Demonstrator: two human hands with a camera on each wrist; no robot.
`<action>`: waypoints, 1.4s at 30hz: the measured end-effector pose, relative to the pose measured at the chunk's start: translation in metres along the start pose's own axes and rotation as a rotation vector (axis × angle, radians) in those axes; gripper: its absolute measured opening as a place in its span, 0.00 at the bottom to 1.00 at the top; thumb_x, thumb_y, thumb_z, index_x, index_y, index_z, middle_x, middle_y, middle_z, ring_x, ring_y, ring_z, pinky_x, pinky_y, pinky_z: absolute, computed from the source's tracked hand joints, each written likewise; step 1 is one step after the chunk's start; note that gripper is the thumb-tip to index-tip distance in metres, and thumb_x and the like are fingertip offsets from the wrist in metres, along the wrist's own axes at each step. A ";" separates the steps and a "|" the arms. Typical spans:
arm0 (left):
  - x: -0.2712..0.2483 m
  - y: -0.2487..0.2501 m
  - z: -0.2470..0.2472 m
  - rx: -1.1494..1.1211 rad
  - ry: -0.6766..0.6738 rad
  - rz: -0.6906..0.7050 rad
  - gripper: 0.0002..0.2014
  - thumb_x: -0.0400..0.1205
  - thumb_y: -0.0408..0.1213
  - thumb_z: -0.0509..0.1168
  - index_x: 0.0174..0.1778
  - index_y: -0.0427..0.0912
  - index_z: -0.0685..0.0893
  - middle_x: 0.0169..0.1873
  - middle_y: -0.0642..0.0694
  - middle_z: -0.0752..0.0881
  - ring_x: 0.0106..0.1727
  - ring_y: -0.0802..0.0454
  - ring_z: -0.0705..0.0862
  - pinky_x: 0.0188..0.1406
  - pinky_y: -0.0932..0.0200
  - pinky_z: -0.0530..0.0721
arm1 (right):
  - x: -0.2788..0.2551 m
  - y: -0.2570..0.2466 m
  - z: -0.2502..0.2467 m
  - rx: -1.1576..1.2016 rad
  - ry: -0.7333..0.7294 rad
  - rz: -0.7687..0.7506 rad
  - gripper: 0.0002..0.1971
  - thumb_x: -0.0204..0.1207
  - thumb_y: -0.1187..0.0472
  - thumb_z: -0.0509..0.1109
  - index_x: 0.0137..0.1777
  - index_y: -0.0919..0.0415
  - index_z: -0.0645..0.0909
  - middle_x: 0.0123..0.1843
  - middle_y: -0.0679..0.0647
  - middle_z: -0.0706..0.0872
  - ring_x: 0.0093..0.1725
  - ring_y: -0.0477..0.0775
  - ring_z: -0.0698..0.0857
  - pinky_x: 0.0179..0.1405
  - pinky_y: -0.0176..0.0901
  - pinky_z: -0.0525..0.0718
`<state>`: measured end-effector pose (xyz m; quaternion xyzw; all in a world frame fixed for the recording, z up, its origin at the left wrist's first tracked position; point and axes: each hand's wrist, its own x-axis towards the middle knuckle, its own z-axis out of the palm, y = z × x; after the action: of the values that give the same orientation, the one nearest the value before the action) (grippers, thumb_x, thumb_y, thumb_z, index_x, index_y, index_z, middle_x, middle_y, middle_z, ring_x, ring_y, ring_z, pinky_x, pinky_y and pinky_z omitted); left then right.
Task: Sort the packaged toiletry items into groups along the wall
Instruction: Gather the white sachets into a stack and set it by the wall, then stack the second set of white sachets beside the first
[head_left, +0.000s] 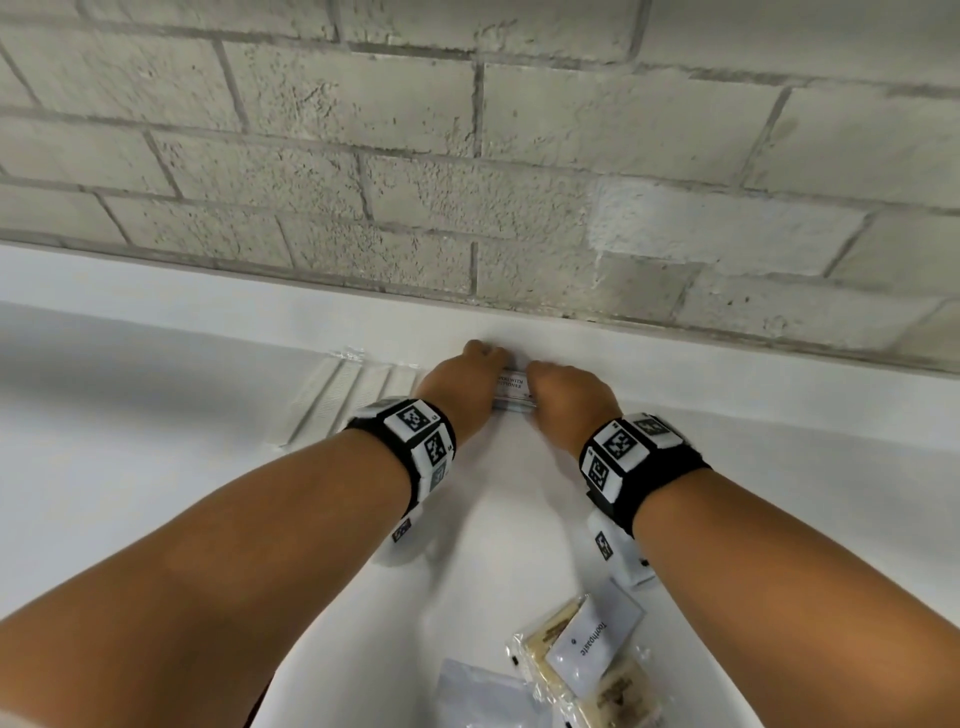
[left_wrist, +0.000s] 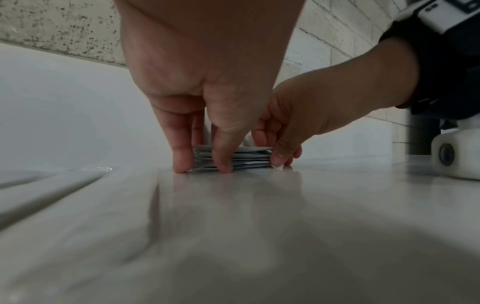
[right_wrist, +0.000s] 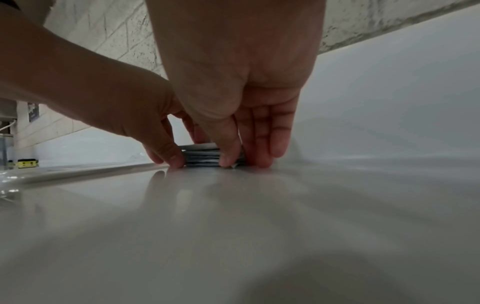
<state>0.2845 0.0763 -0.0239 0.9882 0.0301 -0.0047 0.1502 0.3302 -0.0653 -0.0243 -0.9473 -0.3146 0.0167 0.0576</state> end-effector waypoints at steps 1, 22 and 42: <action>0.000 0.000 0.000 -0.003 -0.003 0.005 0.22 0.79 0.35 0.65 0.70 0.48 0.74 0.62 0.38 0.75 0.54 0.33 0.84 0.57 0.46 0.83 | 0.000 0.000 0.000 0.000 0.001 0.002 0.11 0.78 0.60 0.66 0.59 0.60 0.78 0.56 0.58 0.86 0.56 0.65 0.85 0.48 0.50 0.82; -0.082 0.014 -0.045 0.132 -0.083 0.040 0.23 0.76 0.51 0.70 0.64 0.48 0.76 0.60 0.46 0.78 0.55 0.44 0.81 0.53 0.52 0.80 | -0.092 0.028 -0.059 0.137 -0.369 0.012 0.15 0.77 0.56 0.70 0.64 0.52 0.81 0.63 0.50 0.85 0.64 0.53 0.81 0.65 0.45 0.76; -0.252 0.070 -0.005 -0.028 -0.384 -0.041 0.10 0.78 0.38 0.66 0.53 0.41 0.80 0.51 0.44 0.86 0.42 0.48 0.82 0.37 0.58 0.78 | -0.262 -0.025 -0.043 0.174 -0.294 0.057 0.08 0.75 0.62 0.69 0.52 0.55 0.76 0.46 0.50 0.79 0.42 0.53 0.77 0.35 0.43 0.71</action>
<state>0.0374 -0.0033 0.0061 0.9662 0.0212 -0.1956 0.1667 0.1082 -0.2070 0.0204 -0.9346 -0.2900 0.1838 0.0925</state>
